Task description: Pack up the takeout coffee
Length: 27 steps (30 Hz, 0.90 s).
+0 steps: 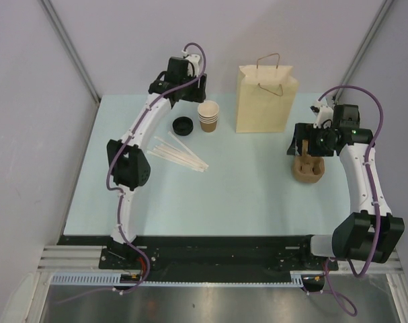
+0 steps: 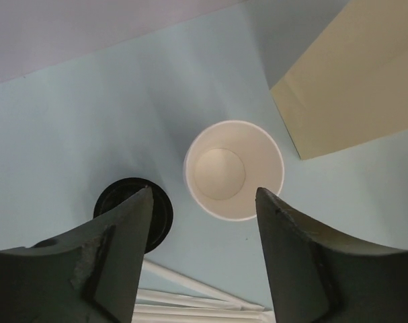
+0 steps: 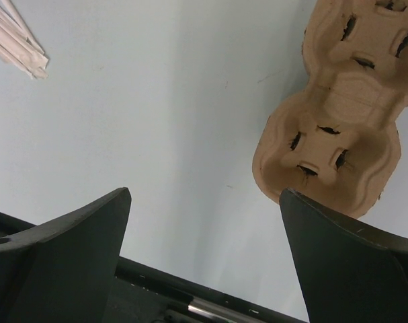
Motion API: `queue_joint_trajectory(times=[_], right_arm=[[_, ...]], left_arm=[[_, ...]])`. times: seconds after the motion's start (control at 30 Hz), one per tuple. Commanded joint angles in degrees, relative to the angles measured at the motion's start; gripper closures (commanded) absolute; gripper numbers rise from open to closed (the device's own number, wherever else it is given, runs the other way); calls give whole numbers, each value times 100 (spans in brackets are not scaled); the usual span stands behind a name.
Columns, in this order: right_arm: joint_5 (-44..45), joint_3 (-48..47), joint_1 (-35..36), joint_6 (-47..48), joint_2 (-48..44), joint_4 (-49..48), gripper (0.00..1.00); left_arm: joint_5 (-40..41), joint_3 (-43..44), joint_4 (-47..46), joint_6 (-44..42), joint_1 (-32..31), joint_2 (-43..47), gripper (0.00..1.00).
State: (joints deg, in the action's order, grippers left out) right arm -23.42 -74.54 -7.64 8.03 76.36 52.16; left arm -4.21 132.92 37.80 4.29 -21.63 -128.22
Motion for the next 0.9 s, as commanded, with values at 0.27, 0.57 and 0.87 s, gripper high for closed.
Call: queue_joint_trajectory(times=[0.27, 0.57, 0.87], right_arm=[[-154, -175, -124, 41, 169, 22, 0], [-198, -175, -150, 49, 222, 13, 0], [-189, -175, -150, 41, 274, 31, 0]], left_arm=[[-186, -30, -212, 168, -96, -387, 54], [-98, -38, -177, 168, -87, -590, 64], [95, -38, -185, 168, -87, -713, 66]])
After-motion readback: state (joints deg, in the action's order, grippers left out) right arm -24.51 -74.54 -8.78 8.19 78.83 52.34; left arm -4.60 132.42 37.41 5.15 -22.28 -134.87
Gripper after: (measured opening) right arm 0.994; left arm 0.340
